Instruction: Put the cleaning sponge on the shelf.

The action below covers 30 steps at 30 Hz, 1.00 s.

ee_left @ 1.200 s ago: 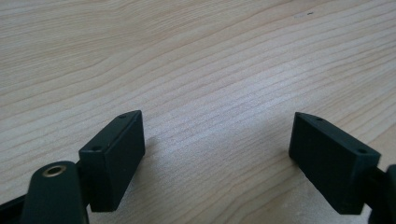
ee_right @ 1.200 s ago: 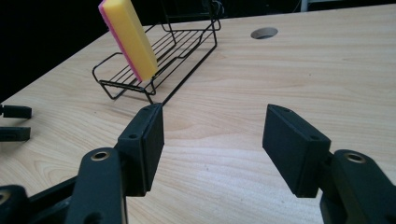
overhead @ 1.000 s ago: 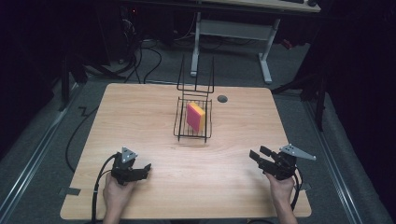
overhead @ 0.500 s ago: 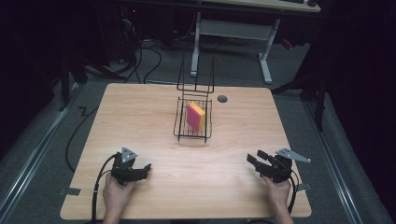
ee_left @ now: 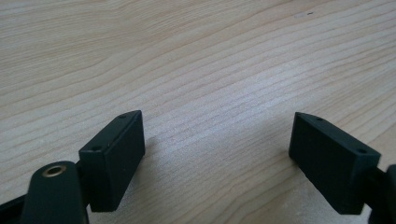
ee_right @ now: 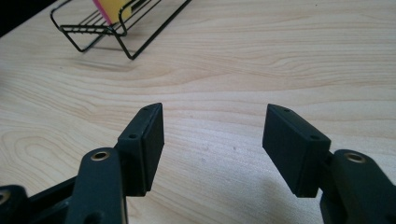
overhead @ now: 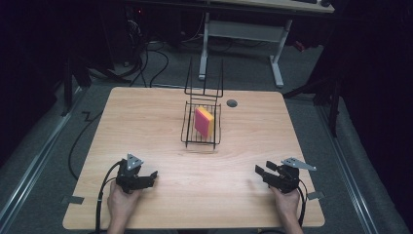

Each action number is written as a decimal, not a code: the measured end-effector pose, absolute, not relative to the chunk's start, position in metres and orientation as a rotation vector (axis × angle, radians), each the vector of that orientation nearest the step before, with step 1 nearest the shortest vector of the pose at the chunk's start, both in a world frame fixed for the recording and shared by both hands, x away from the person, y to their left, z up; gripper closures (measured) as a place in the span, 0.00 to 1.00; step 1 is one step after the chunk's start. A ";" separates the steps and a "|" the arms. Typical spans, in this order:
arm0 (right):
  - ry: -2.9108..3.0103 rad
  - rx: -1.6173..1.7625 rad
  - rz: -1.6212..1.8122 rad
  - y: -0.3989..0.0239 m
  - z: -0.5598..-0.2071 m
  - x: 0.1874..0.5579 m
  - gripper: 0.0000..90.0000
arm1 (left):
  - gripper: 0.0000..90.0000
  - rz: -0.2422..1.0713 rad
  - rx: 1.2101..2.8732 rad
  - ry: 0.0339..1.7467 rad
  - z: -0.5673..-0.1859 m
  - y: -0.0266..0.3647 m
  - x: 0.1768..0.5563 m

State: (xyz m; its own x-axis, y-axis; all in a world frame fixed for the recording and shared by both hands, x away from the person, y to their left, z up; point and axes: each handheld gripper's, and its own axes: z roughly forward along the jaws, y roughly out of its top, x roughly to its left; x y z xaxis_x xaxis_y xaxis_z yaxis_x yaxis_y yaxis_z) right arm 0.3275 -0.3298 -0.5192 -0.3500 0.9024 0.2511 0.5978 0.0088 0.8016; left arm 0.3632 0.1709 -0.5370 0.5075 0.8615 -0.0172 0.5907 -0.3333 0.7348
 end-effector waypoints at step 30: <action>2.073 1.435 0.870 -0.306 -0.530 0.335 0.40 | 0.21 0.496 2.053 1.183 -0.537 0.171 0.363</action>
